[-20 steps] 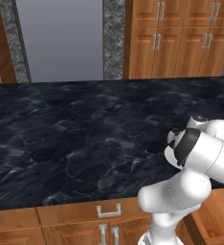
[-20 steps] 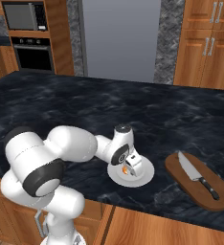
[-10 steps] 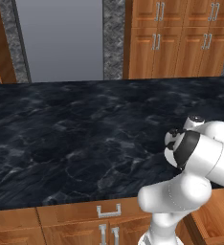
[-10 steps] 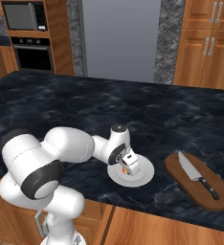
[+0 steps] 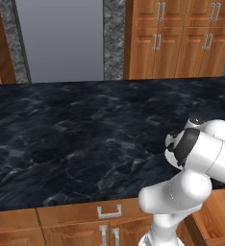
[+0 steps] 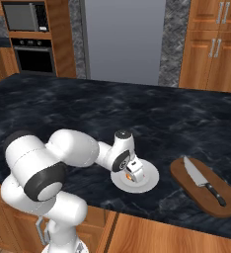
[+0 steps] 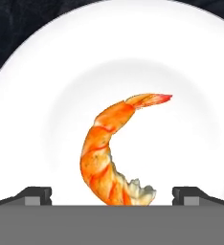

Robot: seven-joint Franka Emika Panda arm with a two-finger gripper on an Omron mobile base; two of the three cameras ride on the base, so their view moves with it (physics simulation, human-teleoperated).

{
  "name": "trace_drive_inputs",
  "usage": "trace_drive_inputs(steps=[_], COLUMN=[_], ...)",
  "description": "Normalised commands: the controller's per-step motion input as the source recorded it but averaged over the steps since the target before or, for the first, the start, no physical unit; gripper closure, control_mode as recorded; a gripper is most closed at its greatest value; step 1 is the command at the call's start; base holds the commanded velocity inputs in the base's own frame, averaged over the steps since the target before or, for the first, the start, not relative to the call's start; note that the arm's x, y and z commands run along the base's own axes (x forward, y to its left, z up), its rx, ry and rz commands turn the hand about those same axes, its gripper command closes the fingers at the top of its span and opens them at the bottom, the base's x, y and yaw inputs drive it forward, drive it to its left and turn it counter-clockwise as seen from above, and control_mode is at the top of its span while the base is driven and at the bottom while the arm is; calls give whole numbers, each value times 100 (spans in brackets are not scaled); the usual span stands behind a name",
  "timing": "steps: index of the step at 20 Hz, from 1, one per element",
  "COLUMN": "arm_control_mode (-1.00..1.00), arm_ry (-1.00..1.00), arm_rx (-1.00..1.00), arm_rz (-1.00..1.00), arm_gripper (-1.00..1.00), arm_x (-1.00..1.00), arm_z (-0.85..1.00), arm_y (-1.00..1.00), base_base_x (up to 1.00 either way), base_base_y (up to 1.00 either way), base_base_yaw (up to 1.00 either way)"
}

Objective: Pick up the knife from the drawer and place it on the cutting board. Then place the meat from the plate to the cutting board.

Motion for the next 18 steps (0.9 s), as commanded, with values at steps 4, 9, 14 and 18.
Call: trace_drive_inputs(steps=[4, 9, 14, 18], arm_control_mode=[-100, -100, -100, -100], arm_ry=[0, 0, 0, 0], arm_rx=[0, 0, 0, 0], arm_rz=[2, 2, 1, 0], arm_gripper=[-100, -100, -100, -100], arm_x=[0, 0, 1, 0], arm_z=[-18, -20, -5, 0], arm_y=[0, 0, 0, -1], base_base_x=[0, 0, 0, 0], base_base_y=[0, 0, 0, 0], base_base_yaw=[0, 0, 0, 0])
